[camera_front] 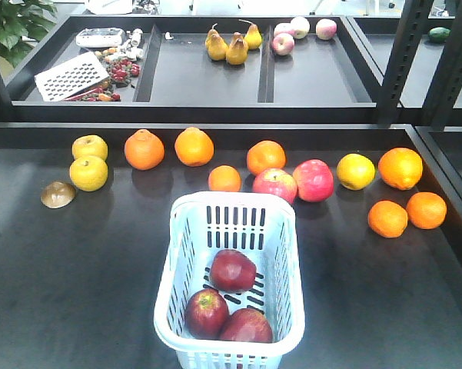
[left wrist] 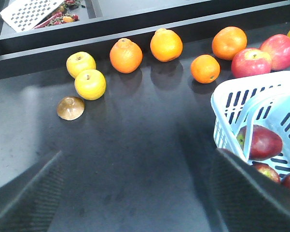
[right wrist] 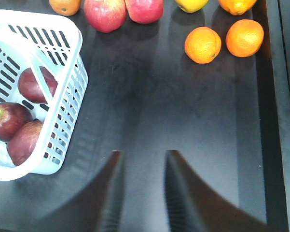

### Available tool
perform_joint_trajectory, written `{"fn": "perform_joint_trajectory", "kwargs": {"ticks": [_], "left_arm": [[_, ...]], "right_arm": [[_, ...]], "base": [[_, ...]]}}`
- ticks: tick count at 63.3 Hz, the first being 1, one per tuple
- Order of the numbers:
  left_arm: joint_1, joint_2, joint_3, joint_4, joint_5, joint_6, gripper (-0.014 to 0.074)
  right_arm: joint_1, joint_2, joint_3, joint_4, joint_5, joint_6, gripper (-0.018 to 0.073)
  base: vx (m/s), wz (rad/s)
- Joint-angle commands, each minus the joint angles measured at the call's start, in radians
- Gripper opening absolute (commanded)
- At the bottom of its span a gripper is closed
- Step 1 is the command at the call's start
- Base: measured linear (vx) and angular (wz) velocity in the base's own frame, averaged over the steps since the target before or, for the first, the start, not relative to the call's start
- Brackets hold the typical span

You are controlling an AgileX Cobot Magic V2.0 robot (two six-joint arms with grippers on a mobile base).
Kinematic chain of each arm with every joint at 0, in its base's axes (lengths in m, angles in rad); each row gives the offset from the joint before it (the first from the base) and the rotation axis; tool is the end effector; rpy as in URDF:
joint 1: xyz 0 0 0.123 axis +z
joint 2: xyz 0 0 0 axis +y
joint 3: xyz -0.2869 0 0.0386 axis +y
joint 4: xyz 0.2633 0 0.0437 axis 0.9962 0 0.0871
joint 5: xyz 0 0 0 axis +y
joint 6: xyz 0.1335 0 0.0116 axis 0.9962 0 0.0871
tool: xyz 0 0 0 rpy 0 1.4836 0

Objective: Pick three apples into basket with both arms

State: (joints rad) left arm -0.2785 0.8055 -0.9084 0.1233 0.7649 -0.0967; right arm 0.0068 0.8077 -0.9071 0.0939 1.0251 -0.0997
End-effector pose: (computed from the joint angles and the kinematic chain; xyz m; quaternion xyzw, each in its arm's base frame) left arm 0.1943 -0.0437 0.3549 0.0982 0.8716 -0.0312 0.4793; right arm 0.1766 0.0119 0.3274 -0.0413 0.9318 0.0295 0.3594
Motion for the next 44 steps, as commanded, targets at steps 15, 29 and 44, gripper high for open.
{"fn": "perform_joint_trajectory", "kwargs": {"ticks": [15,29,44], "left_arm": [[0.002,-0.006,-0.025,-0.003,-0.059,-0.009,0.0087],[0.002,-0.006,-0.025,-0.003,-0.065,-0.007,-0.0008],[0.002,-0.006,-0.025,-0.003,-0.066,-0.007,-0.0008]], "right_arm": [[-0.006,-0.004,-0.026,0.003,-0.059,-0.005,-0.0008],[-0.006,-0.004,-0.026,0.004,-0.062,-0.006,-0.0009],[-0.006,-0.004,-0.026,0.005,-0.062,-0.006,-0.0009]], "base": [[0.00,0.00],[0.00,0.00],[0.00,0.00]]}}
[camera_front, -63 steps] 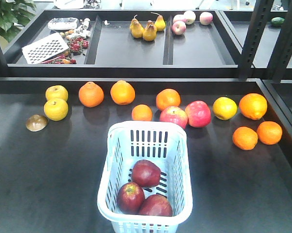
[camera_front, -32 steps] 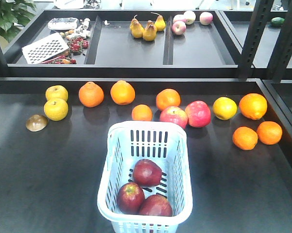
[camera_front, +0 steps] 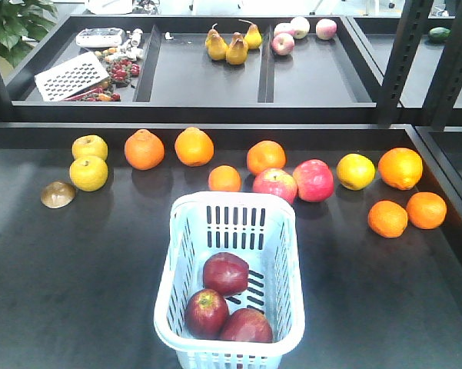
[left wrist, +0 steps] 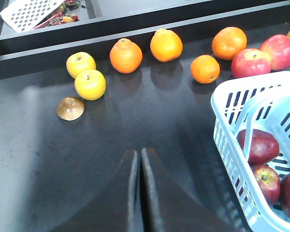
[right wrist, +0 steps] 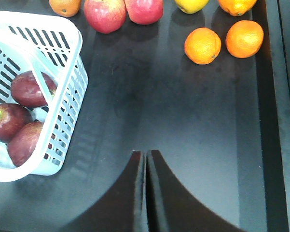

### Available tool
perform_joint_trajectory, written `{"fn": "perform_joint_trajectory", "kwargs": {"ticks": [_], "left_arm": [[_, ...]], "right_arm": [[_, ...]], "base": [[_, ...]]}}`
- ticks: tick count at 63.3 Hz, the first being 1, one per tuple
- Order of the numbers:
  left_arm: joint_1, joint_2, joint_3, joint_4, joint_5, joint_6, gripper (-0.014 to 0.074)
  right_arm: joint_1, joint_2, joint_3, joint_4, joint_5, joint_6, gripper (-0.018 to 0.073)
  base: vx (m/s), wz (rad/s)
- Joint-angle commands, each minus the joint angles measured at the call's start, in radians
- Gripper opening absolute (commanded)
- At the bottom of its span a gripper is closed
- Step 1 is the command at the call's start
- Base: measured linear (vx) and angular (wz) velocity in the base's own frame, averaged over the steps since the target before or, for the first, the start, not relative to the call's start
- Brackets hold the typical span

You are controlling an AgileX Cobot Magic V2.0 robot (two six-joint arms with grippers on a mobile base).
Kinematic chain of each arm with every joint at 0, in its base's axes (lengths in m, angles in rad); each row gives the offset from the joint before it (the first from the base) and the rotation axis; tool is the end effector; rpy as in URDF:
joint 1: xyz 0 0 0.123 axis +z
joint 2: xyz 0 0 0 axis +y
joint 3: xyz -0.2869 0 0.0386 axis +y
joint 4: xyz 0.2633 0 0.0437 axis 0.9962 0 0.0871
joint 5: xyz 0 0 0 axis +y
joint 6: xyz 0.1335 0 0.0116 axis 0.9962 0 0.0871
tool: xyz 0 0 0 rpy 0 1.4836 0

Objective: Pick three apples into basket with both arms

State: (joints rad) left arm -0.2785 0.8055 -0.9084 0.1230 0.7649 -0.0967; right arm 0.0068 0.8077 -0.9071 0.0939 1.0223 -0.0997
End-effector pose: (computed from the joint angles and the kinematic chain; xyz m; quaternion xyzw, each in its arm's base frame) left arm 0.1943 -0.0437 0.3549 0.0981 0.8716 -0.0314 0.4793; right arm 0.1769 0.0119 0.3277 -0.0412 0.9313 0.0294 0.3607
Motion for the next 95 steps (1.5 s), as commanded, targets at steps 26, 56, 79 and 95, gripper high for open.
{"fn": "perform_joint_trajectory", "kwargs": {"ticks": [26,56,79,95], "left_arm": [[0.002,-0.006,-0.025,-0.002,-0.066,-0.007,-0.0008],[0.044,-0.232,0.219,-0.024,-0.314,-0.008,-0.0008],[0.147,-0.677,0.794,-0.059,-0.784,-0.016,-0.0006],[0.201,-0.832,0.935,-0.086,-0.787,-0.016,-0.0006]], "right_arm": [[-0.006,-0.004,-0.026,0.005,-0.060,-0.006,-0.0009],[-0.006,-0.004,-0.026,0.005,-0.060,-0.006,-0.0009],[-0.006,-0.004,-0.026,0.005,-0.060,-0.006,-0.0009],[-0.006,-0.004,-0.026,0.005,-0.054,-0.006,-0.0009]], "base": [[0.00,0.00],[0.00,0.00],[0.00,0.00],[0.00,0.00]]}}
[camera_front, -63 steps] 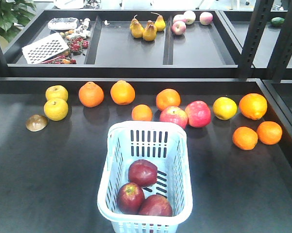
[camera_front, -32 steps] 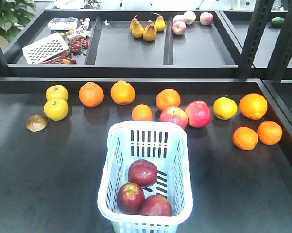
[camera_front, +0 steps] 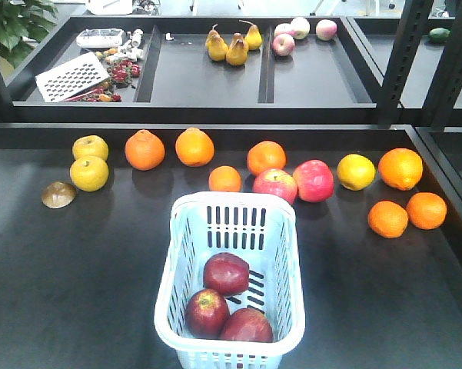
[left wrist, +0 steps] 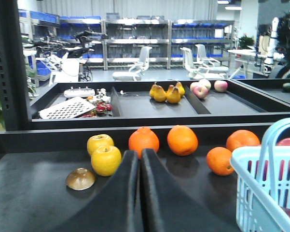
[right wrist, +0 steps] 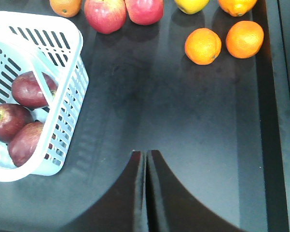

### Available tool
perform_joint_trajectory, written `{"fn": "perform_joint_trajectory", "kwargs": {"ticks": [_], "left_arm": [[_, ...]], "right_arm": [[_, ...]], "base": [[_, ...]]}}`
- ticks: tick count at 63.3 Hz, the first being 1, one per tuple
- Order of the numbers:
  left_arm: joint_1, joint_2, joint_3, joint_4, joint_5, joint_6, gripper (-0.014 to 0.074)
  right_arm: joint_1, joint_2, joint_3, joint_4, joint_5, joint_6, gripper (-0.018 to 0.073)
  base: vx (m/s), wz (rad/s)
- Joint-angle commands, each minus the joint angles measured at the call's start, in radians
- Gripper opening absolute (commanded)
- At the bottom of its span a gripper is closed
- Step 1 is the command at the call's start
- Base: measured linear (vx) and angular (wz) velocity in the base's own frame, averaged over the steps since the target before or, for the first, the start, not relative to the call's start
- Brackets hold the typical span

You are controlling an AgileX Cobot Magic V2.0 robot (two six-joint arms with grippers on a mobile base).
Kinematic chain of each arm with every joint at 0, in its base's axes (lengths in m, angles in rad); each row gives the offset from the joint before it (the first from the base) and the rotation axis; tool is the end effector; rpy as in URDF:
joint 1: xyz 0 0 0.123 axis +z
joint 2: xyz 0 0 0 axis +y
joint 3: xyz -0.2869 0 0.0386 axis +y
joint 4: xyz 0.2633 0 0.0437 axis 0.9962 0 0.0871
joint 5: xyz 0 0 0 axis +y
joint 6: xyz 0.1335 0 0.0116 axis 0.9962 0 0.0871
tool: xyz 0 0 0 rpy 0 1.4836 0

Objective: Pick three apples into basket with both arms

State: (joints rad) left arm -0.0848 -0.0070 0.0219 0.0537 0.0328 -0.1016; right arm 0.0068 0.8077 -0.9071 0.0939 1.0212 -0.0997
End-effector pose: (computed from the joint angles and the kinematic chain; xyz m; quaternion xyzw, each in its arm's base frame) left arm 0.1103 -0.0091 0.2046 0.0121 0.6929 -0.0472 0.7194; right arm 0.1770 0.0119 0.3278 -0.0411 0.9311 0.0294 0.3612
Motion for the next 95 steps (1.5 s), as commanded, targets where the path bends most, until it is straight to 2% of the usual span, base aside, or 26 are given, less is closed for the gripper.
{"fn": "perform_joint_trajectory", "kwargs": {"ticks": [1,63,76,83,95], "left_arm": [[0.009,-0.022,0.005,-0.017,-0.049,-0.011,-0.0006],[0.009,-0.021,0.009,-0.015,-0.033,-0.011,-0.0006],[0.009,-0.021,0.009,-0.015,-0.033,-0.011,-0.0006],[0.009,-0.021,0.009,-0.015,-0.033,-0.011,-0.0006],[0.009,-0.021,0.009,-0.015,-0.033,-0.011,-0.0006]], "right_arm": [[-0.006,-0.004,-0.026,0.005,-0.052,-0.006,-0.0009],[-0.006,-0.004,-0.026,0.006,-0.021,-0.006,-0.0009],[-0.006,-0.044,-0.009,-0.045,-0.045,-0.006,-0.0009],[-0.006,-0.127,0.080,-0.046,-0.124,-0.006,-0.0009],[-0.006,-0.353,0.361,-0.042,-0.389,-0.006,-0.0009]], "base": [[0.00,0.00],[0.00,0.00],[0.00,0.00],[0.00,0.00],[0.00,0.00]]}}
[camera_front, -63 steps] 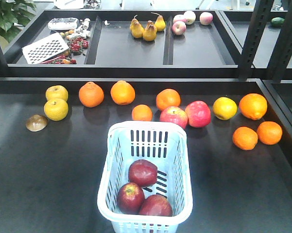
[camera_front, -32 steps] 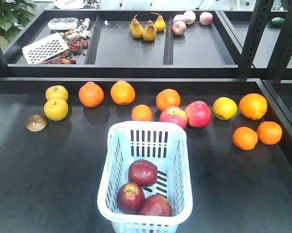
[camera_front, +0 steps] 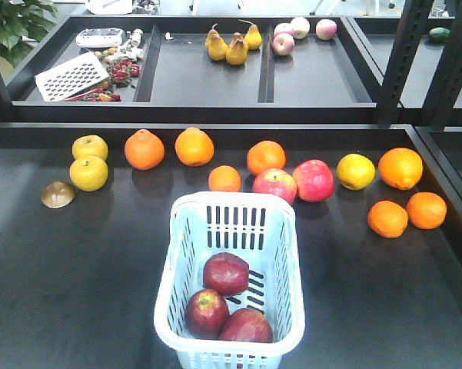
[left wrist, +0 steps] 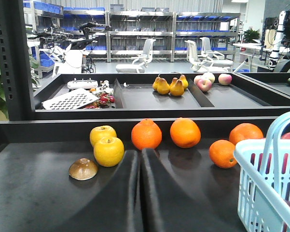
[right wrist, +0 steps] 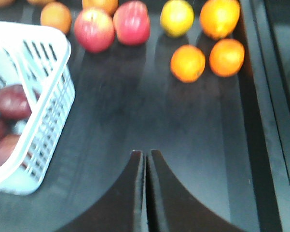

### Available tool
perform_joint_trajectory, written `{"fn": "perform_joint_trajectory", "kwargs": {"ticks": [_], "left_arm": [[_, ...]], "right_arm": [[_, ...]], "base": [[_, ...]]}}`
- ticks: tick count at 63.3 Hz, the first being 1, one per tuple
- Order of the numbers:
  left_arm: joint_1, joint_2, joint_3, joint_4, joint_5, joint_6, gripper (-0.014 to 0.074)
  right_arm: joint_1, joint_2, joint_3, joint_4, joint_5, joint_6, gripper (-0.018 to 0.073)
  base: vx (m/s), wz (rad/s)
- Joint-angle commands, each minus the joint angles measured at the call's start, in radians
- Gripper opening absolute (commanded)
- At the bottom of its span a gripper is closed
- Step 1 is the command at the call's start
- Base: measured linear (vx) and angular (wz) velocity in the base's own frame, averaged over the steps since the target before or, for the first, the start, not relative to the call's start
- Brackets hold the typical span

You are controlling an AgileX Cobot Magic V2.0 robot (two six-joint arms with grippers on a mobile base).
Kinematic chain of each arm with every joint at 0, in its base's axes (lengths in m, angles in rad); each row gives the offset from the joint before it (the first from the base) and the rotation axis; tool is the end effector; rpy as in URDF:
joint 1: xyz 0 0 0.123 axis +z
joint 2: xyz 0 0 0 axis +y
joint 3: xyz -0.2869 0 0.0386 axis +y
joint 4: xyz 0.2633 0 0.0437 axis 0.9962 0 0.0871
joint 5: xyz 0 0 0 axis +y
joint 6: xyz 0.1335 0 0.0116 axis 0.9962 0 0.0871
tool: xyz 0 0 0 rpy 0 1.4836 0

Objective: Pick three apples into basket with both arms

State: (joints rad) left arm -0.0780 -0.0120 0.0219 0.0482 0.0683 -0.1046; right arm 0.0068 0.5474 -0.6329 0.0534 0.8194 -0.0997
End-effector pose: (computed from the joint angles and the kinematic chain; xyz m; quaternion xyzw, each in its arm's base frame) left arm 0.1101 -0.0082 0.2004 0.0064 0.7039 -0.0466 0.7088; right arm 0.1406 0.0062 0.2906 -0.0400 0.8940 0.0049 0.4463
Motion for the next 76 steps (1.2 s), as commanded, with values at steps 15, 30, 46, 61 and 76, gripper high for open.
{"fn": "perform_joint_trajectory", "kwargs": {"ticks": [15,30,46,61,76], "left_arm": [[0.002,-0.016,0.009,-0.009,-0.068,-0.008,-0.0006],[0.002,-0.016,0.009,-0.009,-0.068,-0.008,-0.0006],[0.002,-0.016,0.009,-0.009,-0.068,-0.008,-0.0006],[0.002,-0.016,0.009,-0.009,-0.068,-0.008,-0.0006],[0.002,-0.016,0.009,-0.009,-0.068,-0.008,-0.0006]], "right_arm": [[-0.006,-0.394,0.443,0.028,-0.559,-0.005,-0.0009],[-0.006,-0.569,0.675,0.038,-0.729,0.047,-0.0009],[-0.007,-0.572,0.675,-0.105,-0.731,0.190,-0.0009],[-0.007,-0.572,0.675,-0.082,-0.731,0.190,-0.0009],[-0.007,-0.572,0.675,-0.082,-0.731,0.190,-0.0009]], "base": [[0.00,0.00],[0.00,0.00],[0.00,0.00],[0.00,0.00],[0.00,0.00]]}}
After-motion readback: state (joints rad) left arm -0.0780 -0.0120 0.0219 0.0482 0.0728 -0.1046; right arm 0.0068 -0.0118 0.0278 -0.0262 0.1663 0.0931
